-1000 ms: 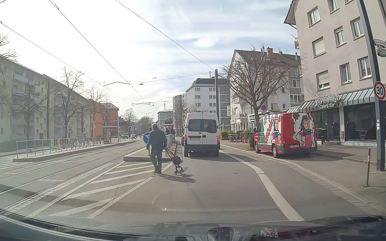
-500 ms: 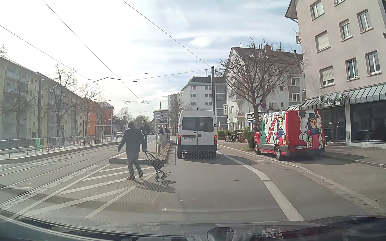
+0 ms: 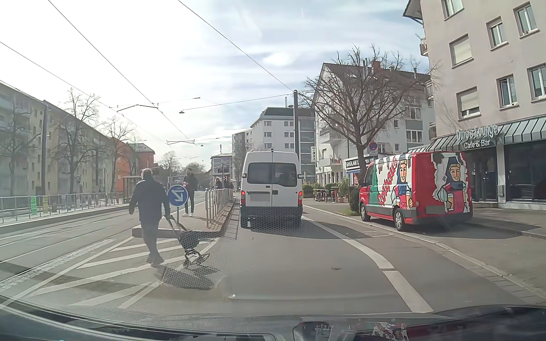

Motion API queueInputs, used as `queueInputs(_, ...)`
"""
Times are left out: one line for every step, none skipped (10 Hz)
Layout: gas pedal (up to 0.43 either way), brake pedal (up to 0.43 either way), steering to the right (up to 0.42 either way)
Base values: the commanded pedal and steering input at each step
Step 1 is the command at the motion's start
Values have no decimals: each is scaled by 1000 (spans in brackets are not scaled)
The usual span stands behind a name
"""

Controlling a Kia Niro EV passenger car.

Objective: Follow the waypoints while adhering to traffic rules and regulations

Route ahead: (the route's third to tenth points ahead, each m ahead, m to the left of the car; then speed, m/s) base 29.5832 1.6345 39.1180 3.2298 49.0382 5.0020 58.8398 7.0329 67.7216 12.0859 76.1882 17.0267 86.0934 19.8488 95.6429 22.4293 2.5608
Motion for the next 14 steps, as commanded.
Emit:
queueInputs(0,67,45)
queueInputs(0,73,44)
queueInputs(0,73,44)
queueInputs(0,73,44)
queueInputs(0,73,41)
queueInputs(0,73,39)
queueInputs(0,79,37)
queueInputs(0,79,35)
queueInputs(0,91,34)
queueInputs(0,98,32)
queueInputs(0,110,29)
queueInputs(0,122,21)
queueInputs(0,134,17)
queueInputs(0,140,13)
